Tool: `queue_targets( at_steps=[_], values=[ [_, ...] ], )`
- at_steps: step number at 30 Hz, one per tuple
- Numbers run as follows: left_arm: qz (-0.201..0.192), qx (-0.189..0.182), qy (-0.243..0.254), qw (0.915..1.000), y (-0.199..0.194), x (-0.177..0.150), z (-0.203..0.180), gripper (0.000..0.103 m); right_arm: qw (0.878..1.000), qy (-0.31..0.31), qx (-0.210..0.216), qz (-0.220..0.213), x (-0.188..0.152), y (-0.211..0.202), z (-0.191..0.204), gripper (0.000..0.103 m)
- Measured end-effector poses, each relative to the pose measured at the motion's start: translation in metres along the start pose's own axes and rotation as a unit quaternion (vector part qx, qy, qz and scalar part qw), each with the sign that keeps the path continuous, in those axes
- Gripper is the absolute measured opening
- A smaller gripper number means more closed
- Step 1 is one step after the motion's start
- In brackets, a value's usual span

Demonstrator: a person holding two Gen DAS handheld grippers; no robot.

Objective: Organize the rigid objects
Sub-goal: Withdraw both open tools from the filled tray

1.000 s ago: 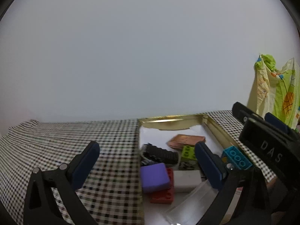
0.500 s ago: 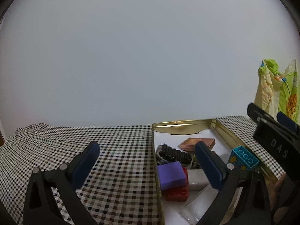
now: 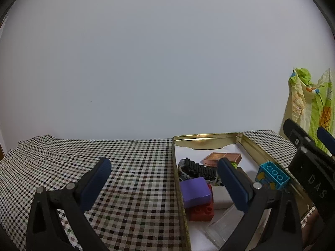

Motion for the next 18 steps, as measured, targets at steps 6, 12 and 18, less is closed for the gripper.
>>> queue_targets(
  at_steps=[6,12,18],
  values=[
    [0.001,-0.002,-0.004,1.0000,0.001,-0.001,0.002,0.103,1.000,0.016,-0.004,0.002,-0.002,-0.004,-0.007,0.087],
    [-0.001,-0.005,-0.001,1.0000,-0.001,-0.002,0.001,0.103,1.000,0.002,-0.006,0.000,-0.003,-0.010,-0.002,0.087],
    [-0.003,-0.004,-0.005,1.0000,-0.005,-0.004,0.004,0.103,0.999,-0.007,-0.019,-0.029,-0.001,-0.027,-0.001,0.087]
  ],
)
Point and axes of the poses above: each gripper's, at about its wrist camera, not at the fingertips, and y roughly the way its jaws point, z to its left, x to its top, the point moved 7 cm from there along y, roughly the way its jaws point, and after that the axes turned 6 degrees about z, right-handed, at the moved point
